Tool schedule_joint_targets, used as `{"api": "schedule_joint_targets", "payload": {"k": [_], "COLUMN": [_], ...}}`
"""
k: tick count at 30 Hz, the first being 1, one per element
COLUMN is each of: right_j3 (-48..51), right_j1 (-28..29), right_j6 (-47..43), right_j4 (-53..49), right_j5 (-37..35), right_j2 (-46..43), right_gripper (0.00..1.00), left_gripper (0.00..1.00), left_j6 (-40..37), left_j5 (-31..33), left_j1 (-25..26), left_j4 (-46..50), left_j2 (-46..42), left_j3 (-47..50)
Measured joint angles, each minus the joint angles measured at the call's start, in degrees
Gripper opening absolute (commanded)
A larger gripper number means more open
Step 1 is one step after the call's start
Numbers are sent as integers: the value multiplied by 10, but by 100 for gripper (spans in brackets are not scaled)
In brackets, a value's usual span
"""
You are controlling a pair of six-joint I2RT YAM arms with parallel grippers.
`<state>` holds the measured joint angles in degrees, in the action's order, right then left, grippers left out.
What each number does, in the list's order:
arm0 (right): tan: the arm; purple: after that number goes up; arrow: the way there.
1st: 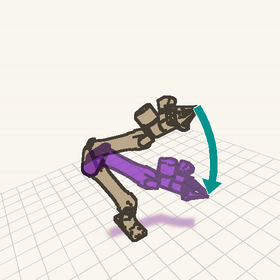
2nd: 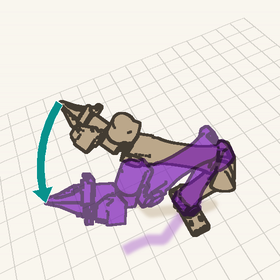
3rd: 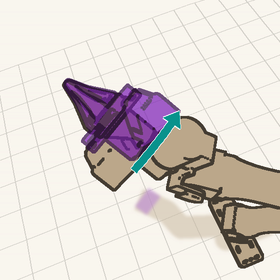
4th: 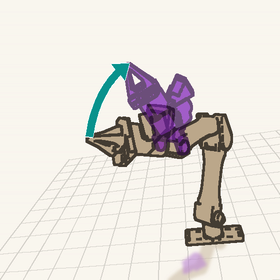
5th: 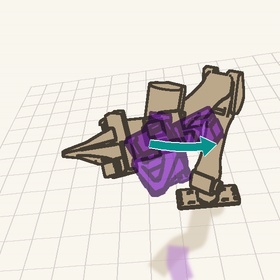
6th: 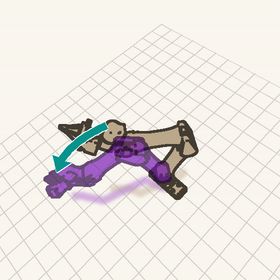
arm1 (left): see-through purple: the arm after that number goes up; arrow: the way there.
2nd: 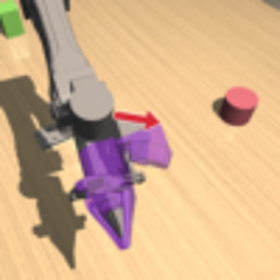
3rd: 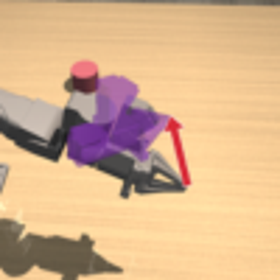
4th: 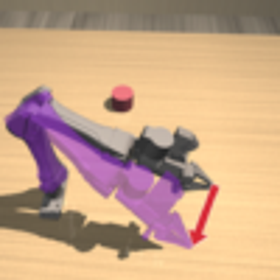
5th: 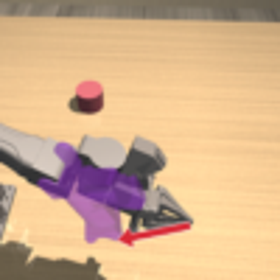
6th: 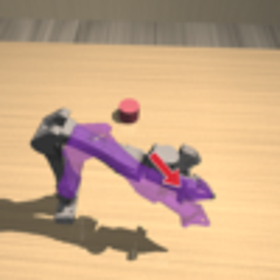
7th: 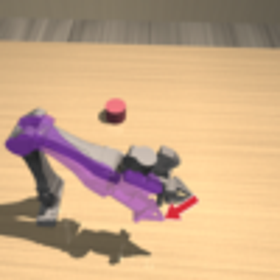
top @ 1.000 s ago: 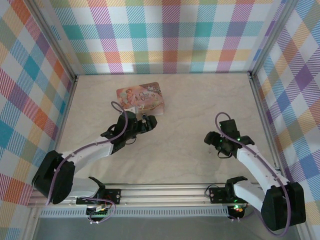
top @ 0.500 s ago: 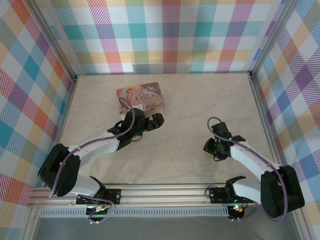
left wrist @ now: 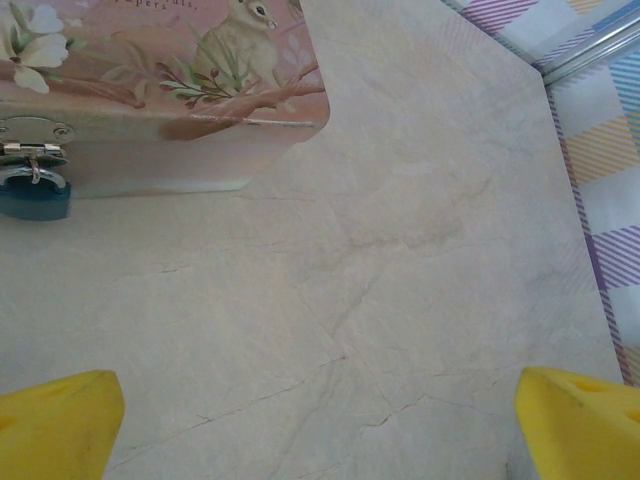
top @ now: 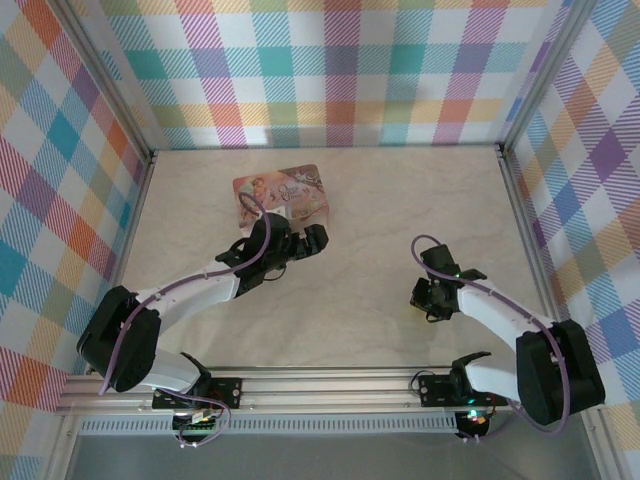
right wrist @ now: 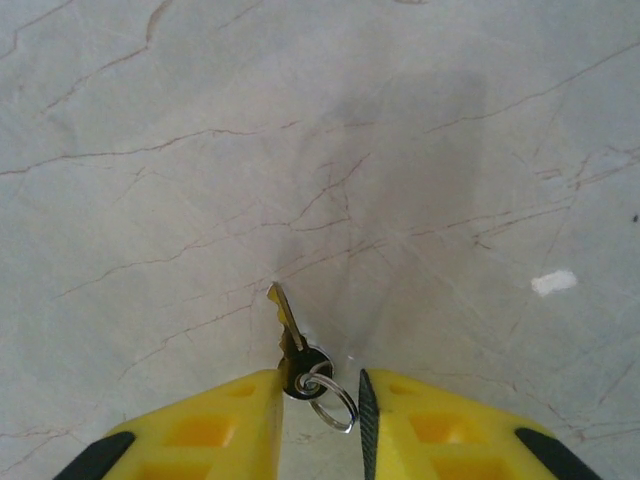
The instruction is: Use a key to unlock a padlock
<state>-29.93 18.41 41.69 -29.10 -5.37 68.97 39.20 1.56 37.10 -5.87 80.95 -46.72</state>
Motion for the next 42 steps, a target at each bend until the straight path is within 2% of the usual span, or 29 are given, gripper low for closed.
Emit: {"api": "schedule_joint_targets", "payload": {"k": [7, 17, 24, 31, 38, 42], "right_j3": [0, 0, 5, 26, 51, 57], "right_j1": [0, 1, 1, 1, 1, 8], "right_j6": [-1, -2, -1, -1, 15, 37], "right_j4": [-1, 14, 24, 56, 133, 187], "right_j5": [-2, 0, 8, 41, 88, 108], "right_j2": [9, 9, -1, -78, -168, -208], "right_gripper": [20, 0, 0, 0, 0, 0], "left_gripper": [100, 100, 100, 99, 88, 82], "left_j6": [0, 0, 0, 11, 43, 50], "left_j5": [0, 0, -2, -25, -97, -139], "left_j1": [0, 0, 0, 0, 0, 18], "left_j4": [3, 8, 13, 13, -4, -19], "left_j2": [0, 0, 0, 0, 7, 34], "left_j3": [0, 0, 0, -3, -38, -82]}}
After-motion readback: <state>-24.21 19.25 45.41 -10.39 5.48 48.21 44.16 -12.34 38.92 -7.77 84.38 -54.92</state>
